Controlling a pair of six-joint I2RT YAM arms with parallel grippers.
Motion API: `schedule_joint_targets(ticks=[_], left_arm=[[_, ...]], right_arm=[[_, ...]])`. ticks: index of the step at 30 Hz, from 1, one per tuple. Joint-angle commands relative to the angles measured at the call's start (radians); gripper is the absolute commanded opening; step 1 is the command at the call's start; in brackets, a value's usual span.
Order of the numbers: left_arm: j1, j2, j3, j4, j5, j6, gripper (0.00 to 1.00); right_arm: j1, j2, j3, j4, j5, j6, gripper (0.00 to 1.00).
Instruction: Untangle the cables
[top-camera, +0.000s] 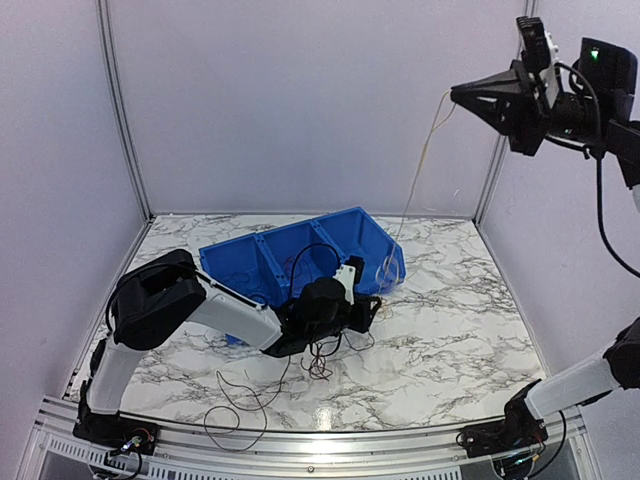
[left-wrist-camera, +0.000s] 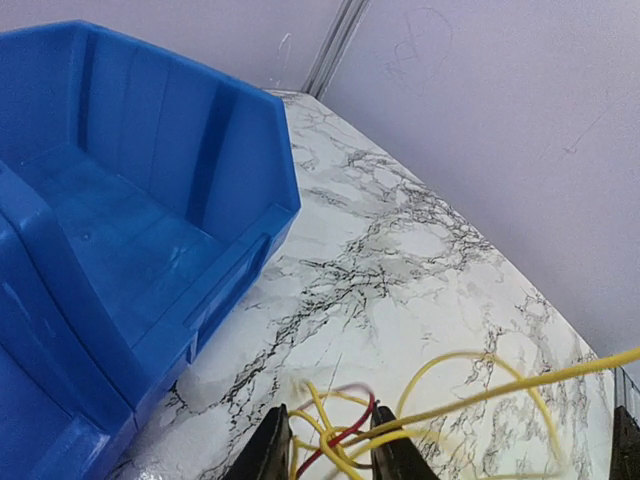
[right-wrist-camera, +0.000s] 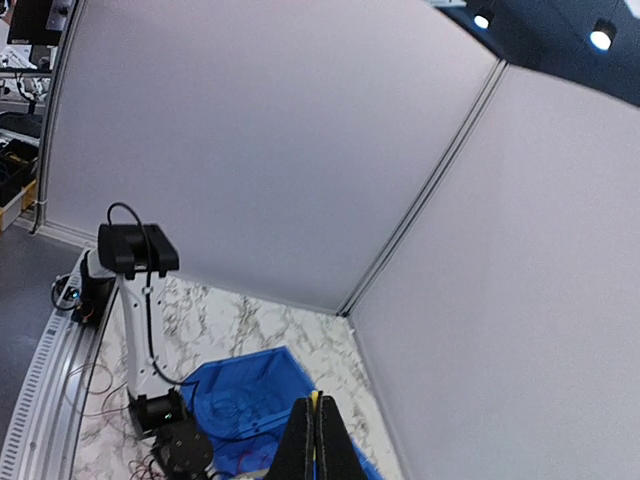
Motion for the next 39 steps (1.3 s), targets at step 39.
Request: schedule_joint_targets(ticks=[39], left_arm=[[-0.025, -0.378, -0.462, -0.073, -0.013, -0.254, 0.0]], right_arm=[[-0.446, -0.346, -1.078, 0.151, 0.777, -0.341, 0.0]])
